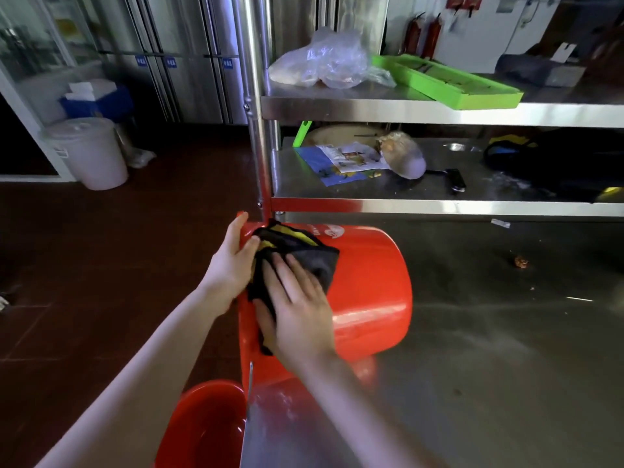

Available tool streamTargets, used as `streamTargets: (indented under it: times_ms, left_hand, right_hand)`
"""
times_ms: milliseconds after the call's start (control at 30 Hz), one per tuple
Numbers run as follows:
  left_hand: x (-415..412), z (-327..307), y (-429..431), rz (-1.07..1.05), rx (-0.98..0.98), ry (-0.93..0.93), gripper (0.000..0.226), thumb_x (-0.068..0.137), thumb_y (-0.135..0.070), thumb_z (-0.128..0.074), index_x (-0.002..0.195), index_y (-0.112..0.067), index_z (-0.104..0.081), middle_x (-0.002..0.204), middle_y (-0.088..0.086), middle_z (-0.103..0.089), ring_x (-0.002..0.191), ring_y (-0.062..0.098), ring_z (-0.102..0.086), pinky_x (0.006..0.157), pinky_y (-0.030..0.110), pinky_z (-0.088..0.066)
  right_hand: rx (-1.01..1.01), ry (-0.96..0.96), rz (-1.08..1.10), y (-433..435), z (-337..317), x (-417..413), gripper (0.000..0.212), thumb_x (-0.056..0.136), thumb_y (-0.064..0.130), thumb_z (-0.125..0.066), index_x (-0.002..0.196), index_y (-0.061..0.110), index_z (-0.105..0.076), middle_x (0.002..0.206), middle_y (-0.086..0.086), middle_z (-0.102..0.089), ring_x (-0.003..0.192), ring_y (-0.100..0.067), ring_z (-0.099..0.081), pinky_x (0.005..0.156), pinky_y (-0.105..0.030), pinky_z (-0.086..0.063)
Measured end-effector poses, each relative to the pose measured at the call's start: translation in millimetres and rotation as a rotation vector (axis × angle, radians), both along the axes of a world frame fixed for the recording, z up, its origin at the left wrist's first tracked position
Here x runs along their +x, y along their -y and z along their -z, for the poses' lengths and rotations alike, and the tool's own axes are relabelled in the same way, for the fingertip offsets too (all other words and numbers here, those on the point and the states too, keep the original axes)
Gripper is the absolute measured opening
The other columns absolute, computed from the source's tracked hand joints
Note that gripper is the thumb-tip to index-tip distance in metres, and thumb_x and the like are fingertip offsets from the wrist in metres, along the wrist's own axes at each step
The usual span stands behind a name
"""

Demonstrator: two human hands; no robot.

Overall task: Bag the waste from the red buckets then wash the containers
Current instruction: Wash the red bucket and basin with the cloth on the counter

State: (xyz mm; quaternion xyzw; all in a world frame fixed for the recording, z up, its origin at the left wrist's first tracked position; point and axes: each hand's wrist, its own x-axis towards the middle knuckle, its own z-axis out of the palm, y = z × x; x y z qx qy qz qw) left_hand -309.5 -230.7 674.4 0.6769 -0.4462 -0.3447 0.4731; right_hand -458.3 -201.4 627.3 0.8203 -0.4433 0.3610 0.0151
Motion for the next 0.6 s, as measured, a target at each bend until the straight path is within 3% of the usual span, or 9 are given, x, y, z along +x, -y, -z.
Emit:
streamTargets:
  times_ms: [167, 267, 333, 467, 533, 600]
  left_hand:
    - [19.6, -3.1, 8.3, -0.002, 0.104, -0.039, 0.046, 0.101, -0.036, -0.045, 0.144, -0.046, -0.031, 0.126, 0.009, -0.061, 0.112, 0.021, -0.061, 0.100, 0.045, -0.049]
    - [20.6, -7.8, 12.8, -0.046, 0.168, -0.116, 0.047, 0.100, -0.038, -0.046, 0.144, -0.045, -0.029, 0.101, 0.009, -0.069, 0.082, 0.024, -0.070, 0.067, 0.043, -0.061]
    - [27.1, -10.2, 13.9, -0.084, 0.214, -0.136, 0.050, 0.101, -0.037, -0.045, 0.147, -0.042, -0.026, 0.099, 0.005, -0.065, 0.075, 0.021, -0.070, 0.050, 0.034, -0.057]
    - [36.3, -12.7, 24.4, -0.135, 0.259, -0.130, 0.051, 0.103, -0.033, -0.043, 0.150, -0.035, -0.025, 0.102, 0.000, -0.058, 0.079, 0.020, -0.066, 0.053, 0.031, -0.052]
    - [36.4, -12.6, 31.4, -0.140, 0.283, -0.116, 0.050, 0.103, -0.032, -0.042, 0.150, -0.035, -0.026, 0.101, 0.000, -0.058, 0.081, 0.020, -0.065, 0.056, 0.033, -0.052]
    - [37.4, -11.9, 37.7, -0.152, 0.295, -0.103, 0.047, 0.103, -0.032, -0.042, 0.148, -0.035, -0.029, 0.105, 0.003, -0.059, 0.082, 0.022, -0.064, 0.063, 0.035, -0.053]
  right_hand:
    - [-0.031, -0.043, -0.059, 16.9, -4.6, -4.7, 0.045, 0.093, 0.036, -0.050, 0.134, 0.019, -0.056, 0.141, -0.004, -0.052, 0.133, -0.023, -0.046, 0.106, -0.040, -0.040]
    - [-0.008, -0.008, 0.102, 45.8, 0.2, -53.1, 0.042, 0.092, 0.032, -0.052, 0.128, 0.014, -0.061, 0.137, -0.007, -0.057, 0.126, -0.027, -0.053, 0.102, -0.040, -0.045]
    - [0.050, 0.060, 0.249, 62.8, 8.5, -89.3, 0.039, 0.092, 0.027, -0.055, 0.126, 0.010, -0.062, 0.135, -0.011, -0.058, 0.124, -0.030, -0.055, 0.100, -0.042, -0.046]
    - [0.260, 0.224, 0.411, 76.8, 10.9, -101.6, 0.038, 0.093, 0.018, -0.057, 0.130, 0.008, -0.058, 0.139, -0.012, -0.053, 0.128, -0.033, -0.050, 0.102, -0.044, -0.044]
    - [0.140, 0.166, 0.345, 66.8, 5.8, -78.4, 0.037, 0.090, 0.017, -0.060, 0.125, 0.005, -0.063, 0.133, -0.014, -0.058, 0.126, -0.034, -0.052, 0.102, -0.047, -0.044]
    - [0.037, 0.067, 0.142, 44.9, -0.1, -42.3, 0.041, 0.089, 0.025, -0.056, 0.126, 0.010, -0.062, 0.134, -0.009, -0.059, 0.128, -0.029, -0.052, 0.103, -0.043, -0.043]
